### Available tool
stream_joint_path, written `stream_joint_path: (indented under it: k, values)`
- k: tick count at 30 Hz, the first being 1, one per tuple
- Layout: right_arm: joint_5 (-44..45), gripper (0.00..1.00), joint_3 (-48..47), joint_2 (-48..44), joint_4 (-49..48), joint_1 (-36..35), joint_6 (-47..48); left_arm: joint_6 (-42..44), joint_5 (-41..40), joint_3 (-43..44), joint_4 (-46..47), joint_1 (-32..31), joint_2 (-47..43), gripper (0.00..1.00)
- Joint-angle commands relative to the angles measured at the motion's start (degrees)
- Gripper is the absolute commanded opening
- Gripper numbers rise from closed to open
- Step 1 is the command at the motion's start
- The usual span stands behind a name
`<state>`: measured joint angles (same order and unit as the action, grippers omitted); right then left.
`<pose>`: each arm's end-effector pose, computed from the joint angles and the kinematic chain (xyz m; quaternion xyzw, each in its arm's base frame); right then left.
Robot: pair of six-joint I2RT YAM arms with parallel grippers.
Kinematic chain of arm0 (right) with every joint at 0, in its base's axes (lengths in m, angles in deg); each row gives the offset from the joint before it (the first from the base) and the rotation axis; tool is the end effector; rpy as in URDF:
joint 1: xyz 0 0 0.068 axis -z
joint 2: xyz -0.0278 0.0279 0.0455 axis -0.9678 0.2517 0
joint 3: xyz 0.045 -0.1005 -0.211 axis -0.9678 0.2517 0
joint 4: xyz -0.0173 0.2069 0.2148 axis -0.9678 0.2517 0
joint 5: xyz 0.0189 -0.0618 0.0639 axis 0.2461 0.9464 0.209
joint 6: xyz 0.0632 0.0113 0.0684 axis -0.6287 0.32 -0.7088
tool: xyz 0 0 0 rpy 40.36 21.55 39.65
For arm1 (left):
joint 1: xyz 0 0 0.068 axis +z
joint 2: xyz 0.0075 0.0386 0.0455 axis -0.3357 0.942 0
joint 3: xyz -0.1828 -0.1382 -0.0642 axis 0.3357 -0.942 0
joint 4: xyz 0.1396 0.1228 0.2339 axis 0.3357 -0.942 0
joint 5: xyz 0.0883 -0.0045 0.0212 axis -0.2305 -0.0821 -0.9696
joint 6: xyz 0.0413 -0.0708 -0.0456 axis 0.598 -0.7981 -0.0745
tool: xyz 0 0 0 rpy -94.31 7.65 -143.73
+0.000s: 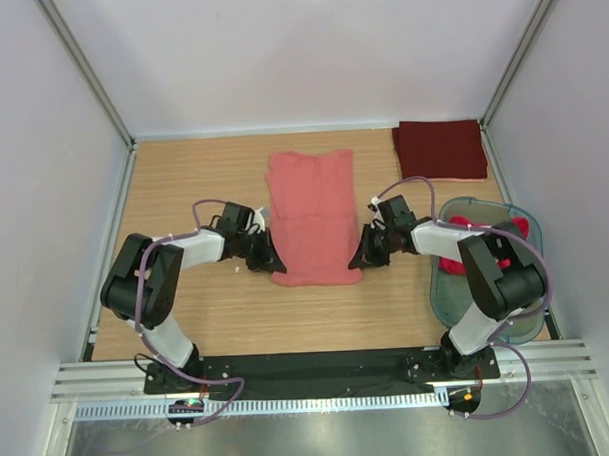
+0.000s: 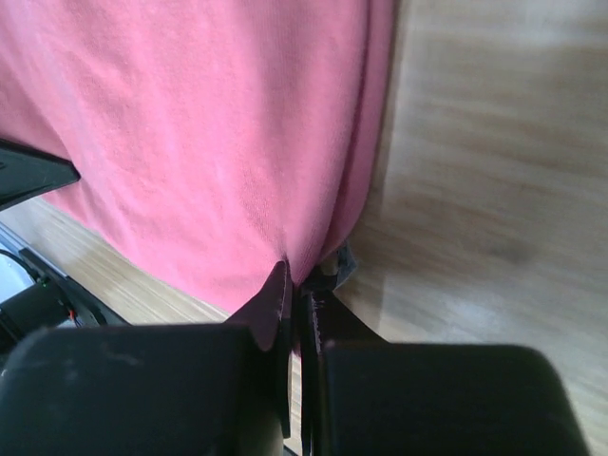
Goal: Fold and stack the t-shirts
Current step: Fold the tshirt
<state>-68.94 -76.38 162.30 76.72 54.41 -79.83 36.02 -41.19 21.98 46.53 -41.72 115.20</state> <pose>0.3042 0.1557 0.0295 0.0284 0.9448 0.2999 0.1289 0.3080 -0.1722 0.0251 -0.0197 0.9347 -0.3418 0.0957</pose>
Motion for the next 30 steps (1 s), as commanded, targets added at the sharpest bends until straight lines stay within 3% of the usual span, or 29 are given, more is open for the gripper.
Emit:
stream_joint_path:
  k: [1, 10, 18, 21, 30]
  values:
    - [-0.3, 0.01, 2.8, -4.1, 2.7, -0.4, -0.2, -0.1, -6.9, -6.4, -6.1, -0.4, -2.0, 0.0]
    - [-7.9, 0.01, 11.7, -18.7, 5.3, -1.4, -8.5, -8.7, -6.7, -15.5, -9.3, -3.6, -22.2, 0.0]
    - [-8.7, 0.01, 10.7, -29.2, 11.2, -2.3, -12.6, -16.3, -10.8, -13.4, -16.6, -7.5, -36.4, 0.0]
    - [-8.5, 0.01, 7.3, -28.2, 12.8, -1.9, -12.6, -15.8, -12.2, -10.3, -19.5, -7.4, -36.6, 0.0]
    - [-9.8, 0.01, -8.9, -14.9, 18.0, 1.8, -9.5, -10.7, -11.7, 4.7, -22.4, -2.8, -24.7, 0.0]
